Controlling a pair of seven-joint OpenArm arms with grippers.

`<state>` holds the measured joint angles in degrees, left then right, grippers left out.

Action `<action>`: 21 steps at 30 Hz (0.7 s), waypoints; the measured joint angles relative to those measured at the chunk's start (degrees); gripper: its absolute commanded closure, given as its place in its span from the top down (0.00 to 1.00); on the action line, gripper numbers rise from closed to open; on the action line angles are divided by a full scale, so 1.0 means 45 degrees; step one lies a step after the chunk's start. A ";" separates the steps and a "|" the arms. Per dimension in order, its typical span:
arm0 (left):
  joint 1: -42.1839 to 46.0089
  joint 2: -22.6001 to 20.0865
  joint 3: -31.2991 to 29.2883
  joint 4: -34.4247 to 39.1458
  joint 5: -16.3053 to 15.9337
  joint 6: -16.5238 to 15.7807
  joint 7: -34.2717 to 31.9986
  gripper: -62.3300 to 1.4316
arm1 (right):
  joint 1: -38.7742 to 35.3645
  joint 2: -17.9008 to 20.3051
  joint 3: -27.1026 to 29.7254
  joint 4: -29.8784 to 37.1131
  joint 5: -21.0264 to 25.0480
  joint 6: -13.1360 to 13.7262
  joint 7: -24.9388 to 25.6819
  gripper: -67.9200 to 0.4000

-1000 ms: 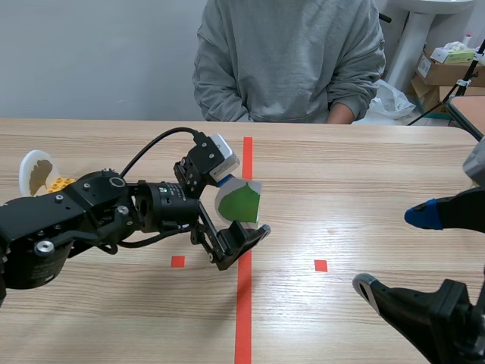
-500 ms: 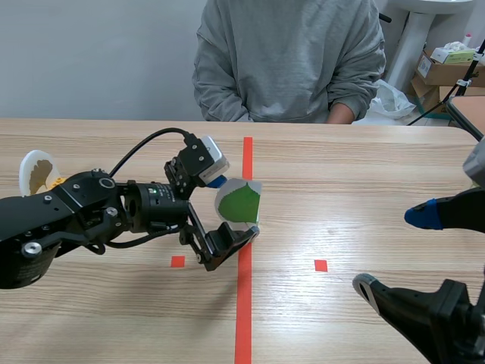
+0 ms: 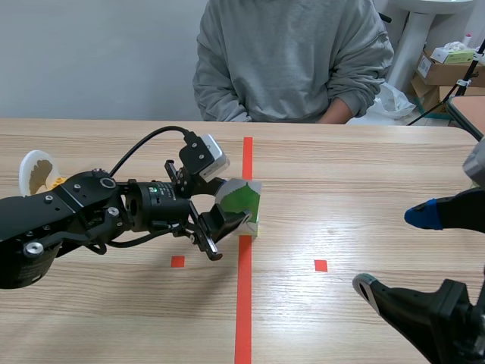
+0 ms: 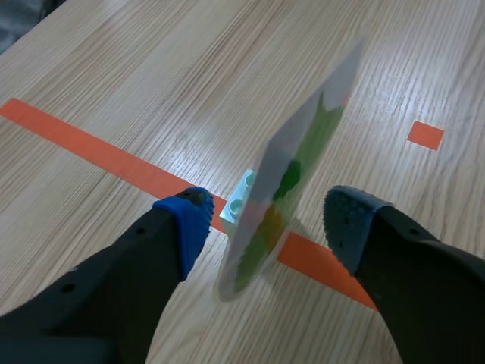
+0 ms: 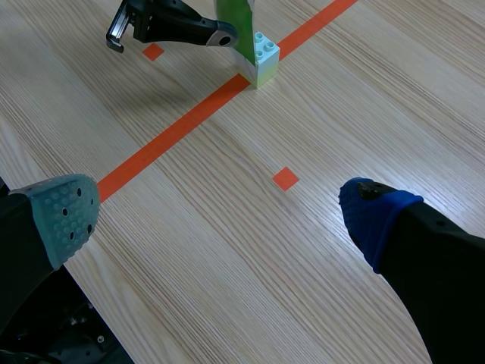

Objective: Do the leaf sorting experiment

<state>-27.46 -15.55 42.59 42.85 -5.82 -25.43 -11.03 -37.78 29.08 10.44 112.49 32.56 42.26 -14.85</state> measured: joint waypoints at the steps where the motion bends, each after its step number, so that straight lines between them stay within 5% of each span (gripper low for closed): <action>1: 0.0000 0.0000 0.0000 0.0000 0.0000 0.0068 -0.0005 0.43 | 0.0000 0.0000 0.0000 0.0000 0.0000 0.0000 0.0000 0.98; 7: 0.0000 0.0005 0.0000 0.0000 -0.0078 0.0063 -0.0185 0.10 | 0.0000 0.0000 0.0000 0.0000 0.0000 0.0000 0.0000 0.98; 21: 0.0000 0.0005 0.0000 0.0000 -0.0083 0.0063 -0.0185 0.10 | 0.0000 0.0000 0.0000 0.0000 0.0000 0.0000 0.0000 0.98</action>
<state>-27.46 -15.53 42.59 42.85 -6.20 -25.15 -11.86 -37.78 29.08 10.44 112.49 32.56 42.26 -14.85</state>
